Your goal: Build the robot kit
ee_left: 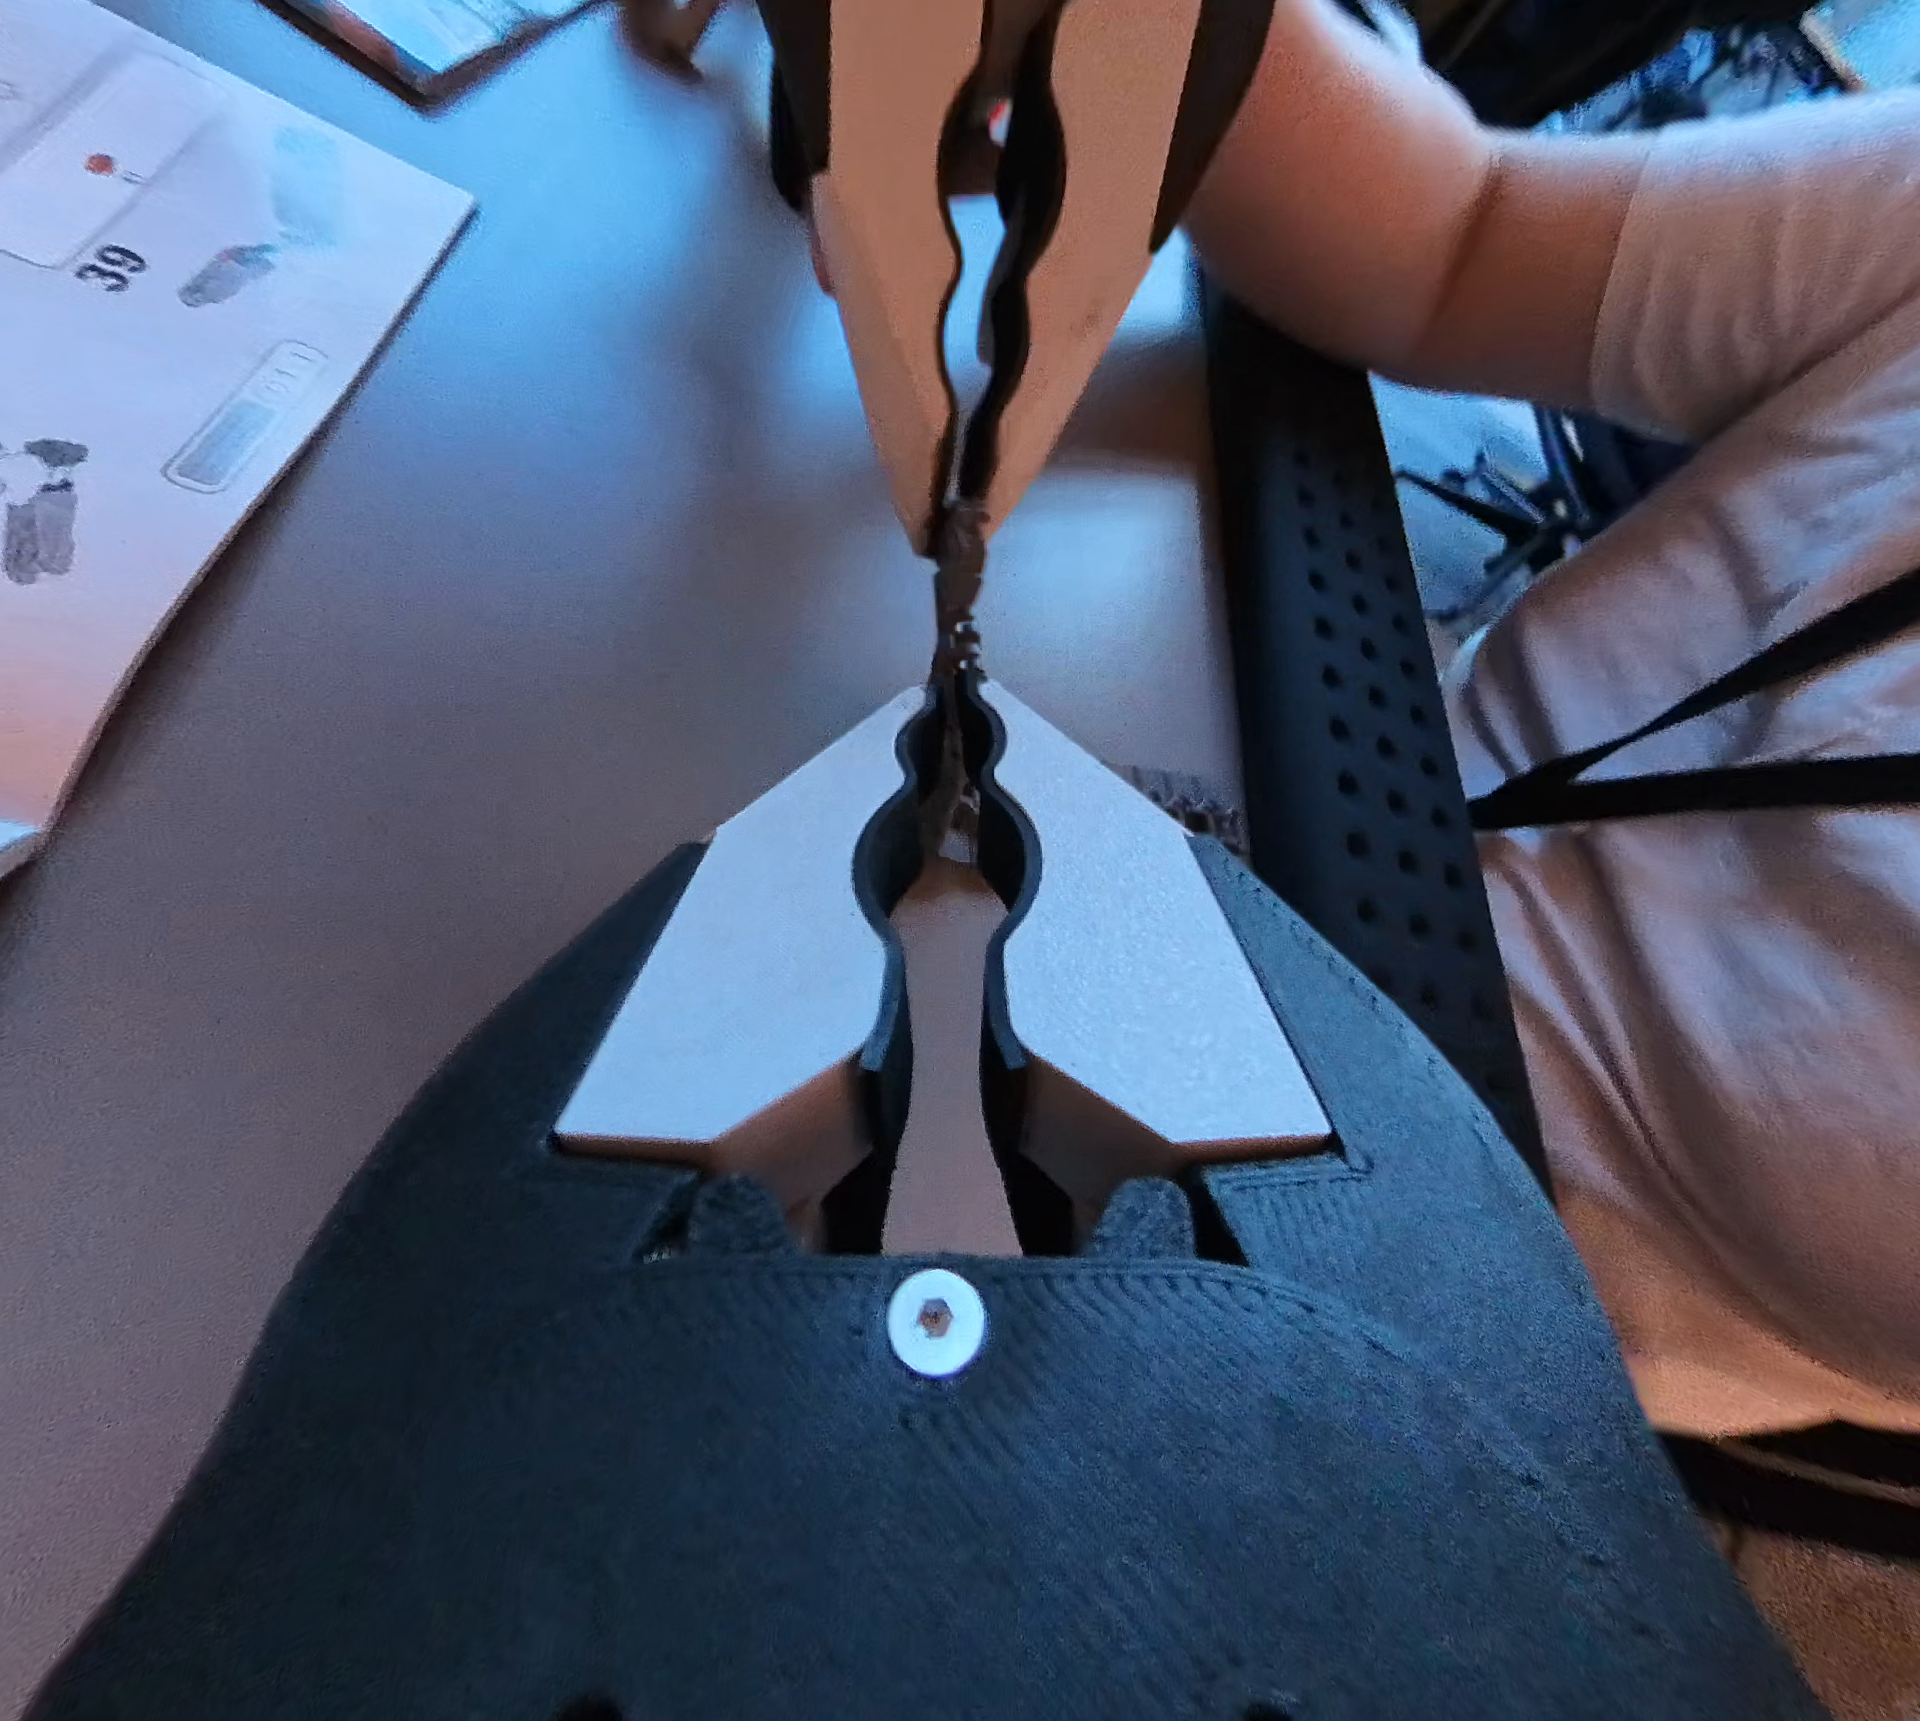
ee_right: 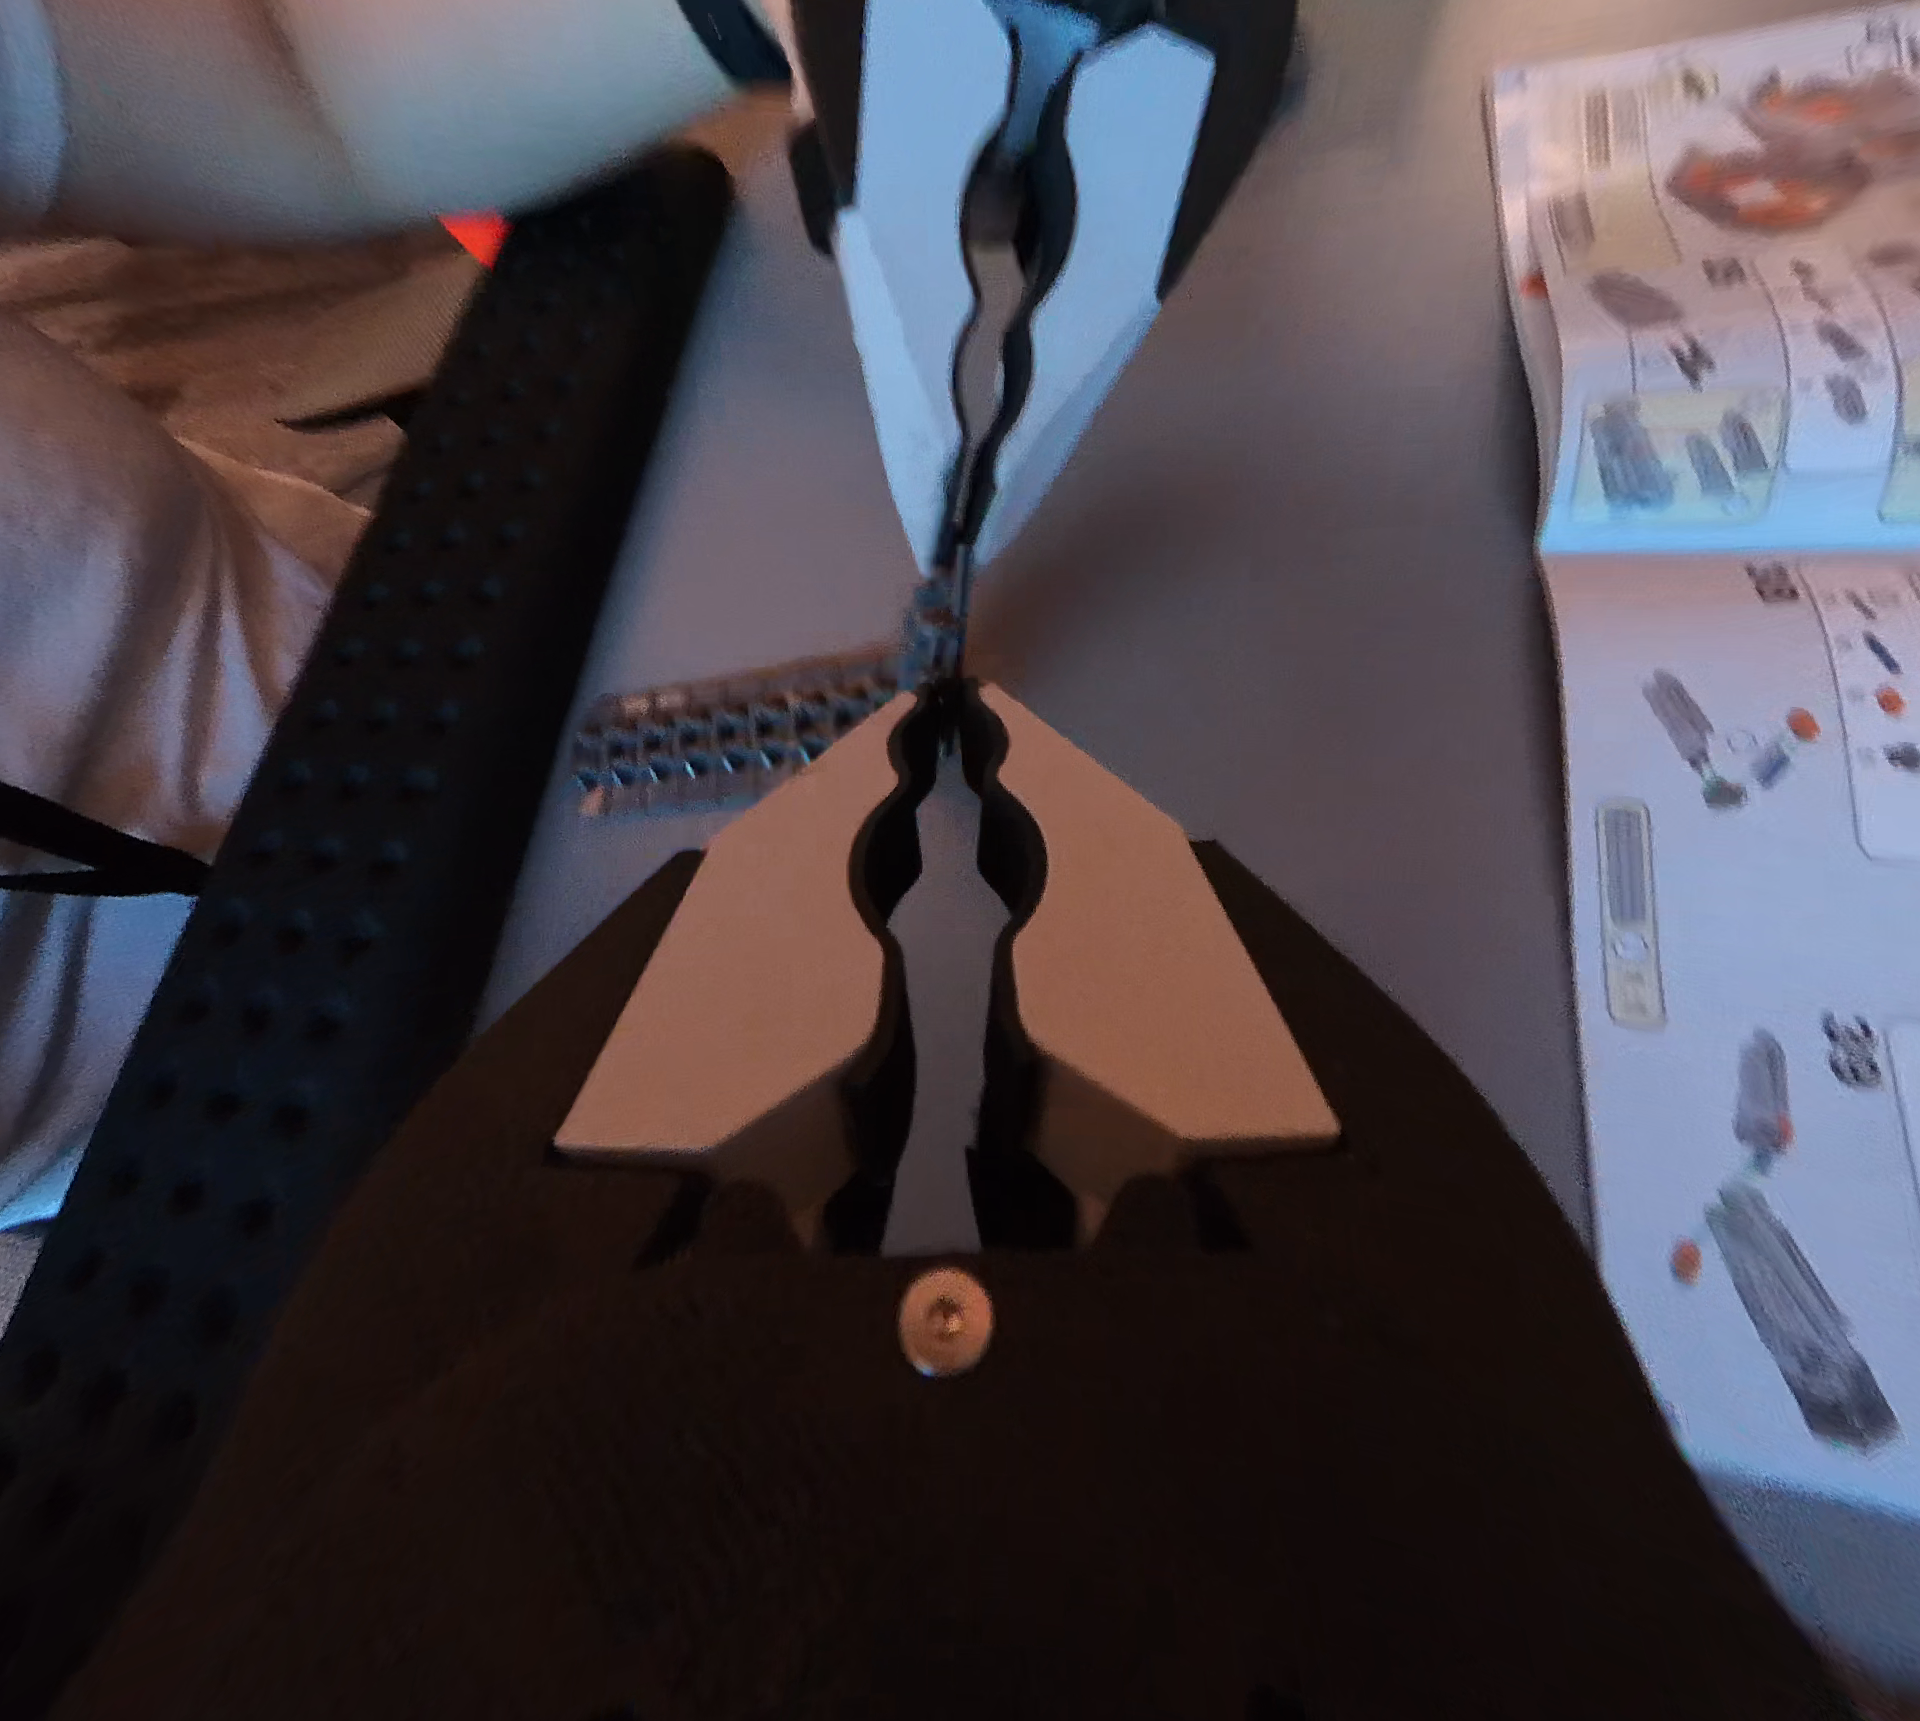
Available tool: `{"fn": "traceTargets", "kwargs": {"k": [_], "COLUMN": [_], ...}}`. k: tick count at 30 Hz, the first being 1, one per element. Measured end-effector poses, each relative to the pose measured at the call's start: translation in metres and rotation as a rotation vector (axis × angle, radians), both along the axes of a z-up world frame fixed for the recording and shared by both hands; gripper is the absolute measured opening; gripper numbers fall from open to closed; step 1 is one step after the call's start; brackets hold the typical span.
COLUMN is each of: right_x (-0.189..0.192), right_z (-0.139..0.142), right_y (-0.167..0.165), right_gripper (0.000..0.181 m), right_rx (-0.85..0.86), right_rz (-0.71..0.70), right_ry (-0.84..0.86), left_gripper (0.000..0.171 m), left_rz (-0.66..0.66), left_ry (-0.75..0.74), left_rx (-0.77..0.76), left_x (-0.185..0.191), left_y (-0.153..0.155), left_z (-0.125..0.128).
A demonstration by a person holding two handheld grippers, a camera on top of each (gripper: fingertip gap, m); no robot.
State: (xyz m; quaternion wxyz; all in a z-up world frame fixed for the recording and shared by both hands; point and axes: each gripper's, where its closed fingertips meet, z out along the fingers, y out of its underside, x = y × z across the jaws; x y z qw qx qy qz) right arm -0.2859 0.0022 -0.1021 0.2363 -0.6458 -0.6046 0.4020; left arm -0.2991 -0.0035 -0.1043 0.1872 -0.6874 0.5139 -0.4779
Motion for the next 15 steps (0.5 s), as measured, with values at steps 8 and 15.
{"fn": "traceTargets", "kwargs": {"k": [8, 15], "right_x": [0.025, 0.018], "right_z": [-0.018, -0.014], "right_y": [0.01, -0.002], "right_gripper": [0.001, 0.002], "right_rx": [0.101, 0.094], "right_rz": [-0.098, -0.06], "right_ry": [-0.279, -0.315], "left_gripper": [0.001, 0.001], "left_rz": [-0.058, -0.079], "left_ry": [-0.004, -0.078], "left_rx": [-0.051, -0.072], "left_x": [0.021, 0.026], "left_y": [0.009, 0.003], "left_z": [-0.019, -0.017]}}
